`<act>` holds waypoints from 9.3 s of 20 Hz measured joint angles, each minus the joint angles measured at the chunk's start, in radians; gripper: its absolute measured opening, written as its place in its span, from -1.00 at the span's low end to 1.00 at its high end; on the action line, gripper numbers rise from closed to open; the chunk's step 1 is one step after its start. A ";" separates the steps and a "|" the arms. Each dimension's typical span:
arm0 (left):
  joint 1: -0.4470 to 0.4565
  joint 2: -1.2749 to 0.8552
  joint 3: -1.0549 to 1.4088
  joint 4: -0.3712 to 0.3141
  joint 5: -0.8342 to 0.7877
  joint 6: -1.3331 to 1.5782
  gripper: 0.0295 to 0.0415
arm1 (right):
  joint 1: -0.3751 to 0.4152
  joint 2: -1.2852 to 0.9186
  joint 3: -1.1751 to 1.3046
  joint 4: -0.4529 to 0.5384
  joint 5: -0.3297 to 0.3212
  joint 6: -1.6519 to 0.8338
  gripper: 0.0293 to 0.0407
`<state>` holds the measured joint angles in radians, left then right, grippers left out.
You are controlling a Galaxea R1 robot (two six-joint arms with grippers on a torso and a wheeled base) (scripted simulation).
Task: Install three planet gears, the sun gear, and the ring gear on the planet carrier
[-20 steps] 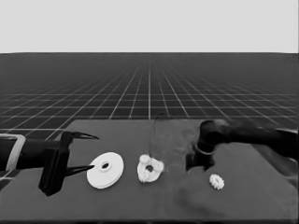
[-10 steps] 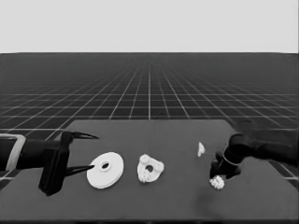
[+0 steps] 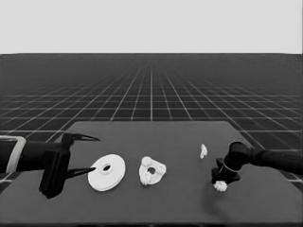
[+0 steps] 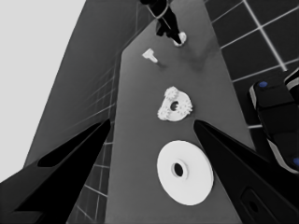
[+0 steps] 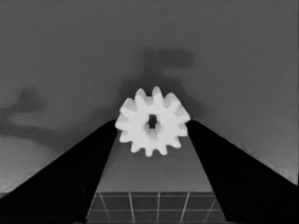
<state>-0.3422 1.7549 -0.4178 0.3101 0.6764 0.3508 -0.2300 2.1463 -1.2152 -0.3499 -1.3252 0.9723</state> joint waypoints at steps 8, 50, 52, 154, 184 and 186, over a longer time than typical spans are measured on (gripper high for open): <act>0.000 0.000 0.000 0.000 0.000 0.000 0.49 | 0.000 0.000 0.000 0.000 0.000 0.000 -0.71; 0.000 0.000 0.000 0.000 0.000 0.000 0.49 | 0.128 0.941 -0.551 0.072 -0.179 0.472 -0.71; 0.000 0.000 0.000 0.000 0.000 0.000 0.49 | 0.128 0.941 -0.551 0.072 -0.179 0.493 -0.71; 0.000 0.000 0.000 0.000 0.000 0.000 0.49 | 0.254 0.924 -0.481 0.183 -0.216 0.450 0.62; 0.475 0.707 -1.006 -0.042 0.735 -1.402 0.49 | -0.125 -0.387 0.828 -0.348 0.145 -0.656 0.61; 0.480 0.709 -1.012 -0.038 0.731 -1.400 0.49 | -0.125 -0.387 0.828 -0.348 0.145 -0.656 0.61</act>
<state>0.1376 2.4641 -1.4296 0.2723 1.4078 -1.0496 -0.3547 1.7592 -0.3868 -0.6977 -1.1801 0.3159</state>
